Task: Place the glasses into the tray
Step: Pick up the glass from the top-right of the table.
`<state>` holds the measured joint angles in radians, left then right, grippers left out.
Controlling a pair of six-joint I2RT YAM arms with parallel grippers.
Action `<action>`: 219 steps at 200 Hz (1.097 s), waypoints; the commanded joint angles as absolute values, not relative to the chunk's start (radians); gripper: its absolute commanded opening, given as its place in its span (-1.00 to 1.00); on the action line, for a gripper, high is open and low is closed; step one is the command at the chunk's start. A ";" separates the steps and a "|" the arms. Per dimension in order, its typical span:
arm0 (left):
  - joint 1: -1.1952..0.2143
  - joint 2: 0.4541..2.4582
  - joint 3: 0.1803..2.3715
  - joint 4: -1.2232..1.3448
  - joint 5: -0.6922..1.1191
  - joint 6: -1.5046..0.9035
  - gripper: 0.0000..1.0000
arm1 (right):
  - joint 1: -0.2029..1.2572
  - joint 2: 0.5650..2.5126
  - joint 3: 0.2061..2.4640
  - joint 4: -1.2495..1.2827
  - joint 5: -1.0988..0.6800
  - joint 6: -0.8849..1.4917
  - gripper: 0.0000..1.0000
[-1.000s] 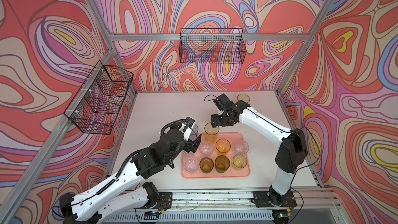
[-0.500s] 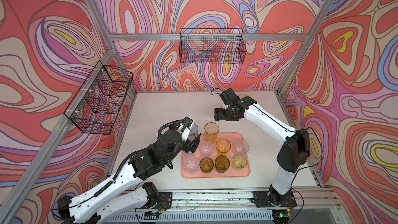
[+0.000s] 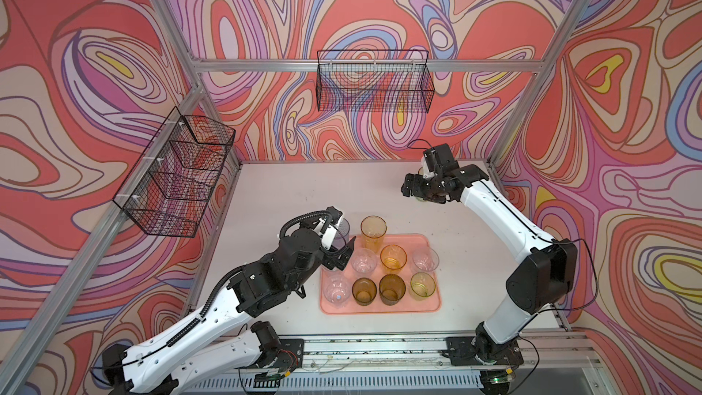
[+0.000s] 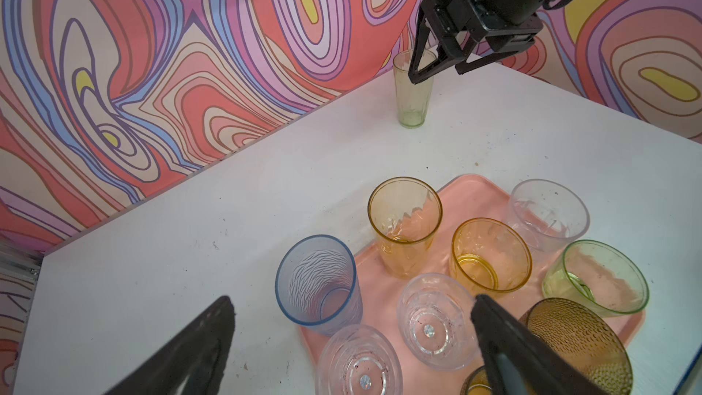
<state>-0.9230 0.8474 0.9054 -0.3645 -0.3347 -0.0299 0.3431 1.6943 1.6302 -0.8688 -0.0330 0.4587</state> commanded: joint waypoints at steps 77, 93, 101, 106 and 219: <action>-0.923 0.836 0.943 -0.383 -0.290 -0.029 1.00 | 0.198 1.732 1.636 -0.794 -0.069 0.498 0.78; -0.924 0.834 0.946 -0.386 -0.291 -0.029 1.00 | 0.178 1.760 1.643 -0.786 -0.093 0.507 0.75; -0.923 0.833 0.945 -0.384 -0.289 -0.030 1.00 | 0.174 1.766 1.646 -0.780 -0.088 0.508 0.74; -0.924 0.833 0.945 -0.385 -0.290 -0.031 1.00 | 0.173 1.766 1.646 -0.777 -0.082 0.512 0.73; -0.923 0.848 0.946 -0.387 -0.296 -0.028 1.00 | 0.102 1.896 1.665 -0.688 -0.005 0.585 0.21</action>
